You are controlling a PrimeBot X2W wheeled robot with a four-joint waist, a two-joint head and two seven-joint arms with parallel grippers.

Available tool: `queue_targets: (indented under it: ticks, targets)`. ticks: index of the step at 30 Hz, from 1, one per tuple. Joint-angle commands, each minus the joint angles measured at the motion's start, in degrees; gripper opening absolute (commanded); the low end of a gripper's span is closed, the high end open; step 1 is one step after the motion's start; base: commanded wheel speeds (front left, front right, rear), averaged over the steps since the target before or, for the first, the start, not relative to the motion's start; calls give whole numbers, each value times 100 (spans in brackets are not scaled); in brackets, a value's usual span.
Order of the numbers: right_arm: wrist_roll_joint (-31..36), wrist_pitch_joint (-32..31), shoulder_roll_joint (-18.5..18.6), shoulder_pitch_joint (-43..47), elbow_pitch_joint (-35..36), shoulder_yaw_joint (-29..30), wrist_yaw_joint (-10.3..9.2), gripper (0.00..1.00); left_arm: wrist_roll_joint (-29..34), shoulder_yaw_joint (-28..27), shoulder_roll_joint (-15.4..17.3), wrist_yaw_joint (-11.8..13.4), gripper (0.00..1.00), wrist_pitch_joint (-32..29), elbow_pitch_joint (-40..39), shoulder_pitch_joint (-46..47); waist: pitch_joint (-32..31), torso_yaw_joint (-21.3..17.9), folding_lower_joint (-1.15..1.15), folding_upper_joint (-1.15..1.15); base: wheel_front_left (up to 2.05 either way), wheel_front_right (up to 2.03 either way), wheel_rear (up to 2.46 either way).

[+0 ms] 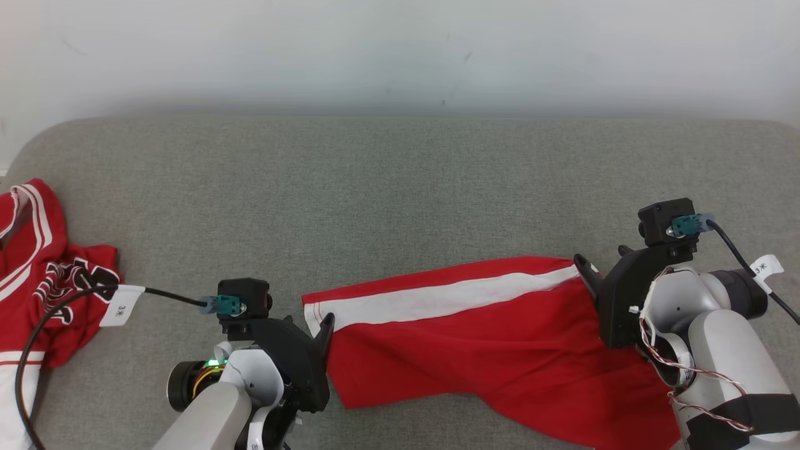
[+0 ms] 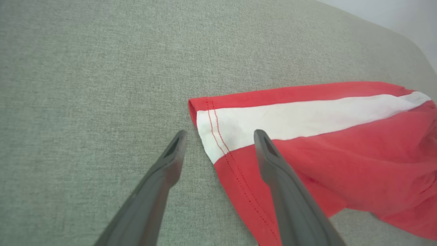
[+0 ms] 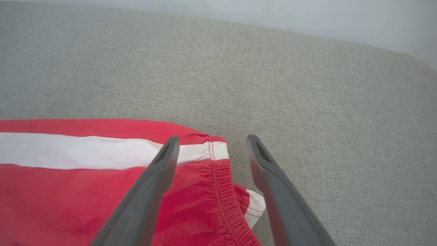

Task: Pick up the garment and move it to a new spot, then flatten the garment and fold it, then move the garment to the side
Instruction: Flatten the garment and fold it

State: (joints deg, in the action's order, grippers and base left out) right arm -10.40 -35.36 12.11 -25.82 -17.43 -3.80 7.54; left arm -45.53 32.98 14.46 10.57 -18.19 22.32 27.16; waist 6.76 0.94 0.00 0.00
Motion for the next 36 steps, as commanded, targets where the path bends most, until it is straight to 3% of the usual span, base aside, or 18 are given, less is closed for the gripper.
queue_targets:
  ticks: [1,11,13,15,18,22,28,30,31,32,34,36]
  targets:
    - [-28,-20,9,31,26,-12,-10,100,-30,4,21,-17,100,-20,1,52,8,-29,0,0,0,0,0]
    - [-107,11,15,-35,36,-145,-10,100,-73,52,33,-136,100,-185,561,344,115,-272,0,0,0,0,0]
    - [-126,23,26,-30,24,-145,-10,100,-82,62,32,-141,85,-203,636,357,117,-297,0,0,0,0,0]
    - [-125,38,41,-9,13,-122,-10,100,-92,55,30,-152,78,-160,673,348,111,-308,0,0,0,0,0]
    - [-113,48,46,50,2,-99,-10,100,-102,71,38,-195,75,-140,694,306,90,-303,0,0,0,0,0]
    - [-95,40,9,121,2,-77,-10,100,-163,83,30,-261,44,-154,708,269,62,-290,0,0,0,0,0]
    - [-95,31,-23,110,-2,-121,-10,100,-159,94,7,-248,19,-97,736,300,37,-288,0,0,0,0,0]
    - [-97,23,-22,101,4,-135,-10,100,-113,68,62,-181,24,-55,773,297,40,-290,0,0,0,0,0]
    - [-97,27,-20,92,11,-141,-10,100,-87,56,90,-149,41,-31,790,307,45,-293,0,0,0,0,0]
    - [-99,25,-16,86,22,-144,-10,100,-66,53,108,-119,45,-7,813,312,53,-295,0,0,0,0,0]
    - [-99,18,-2,76,51,-145,-10,100,-67,38,124,-116,45,-10,845,321,78,-299,0,0,0,0,0]
    - [-107,15,17,74,71,-145,-10,100,-143,27,106,-155,36,-27,864,317,103,-301,0,0,0,0,0]
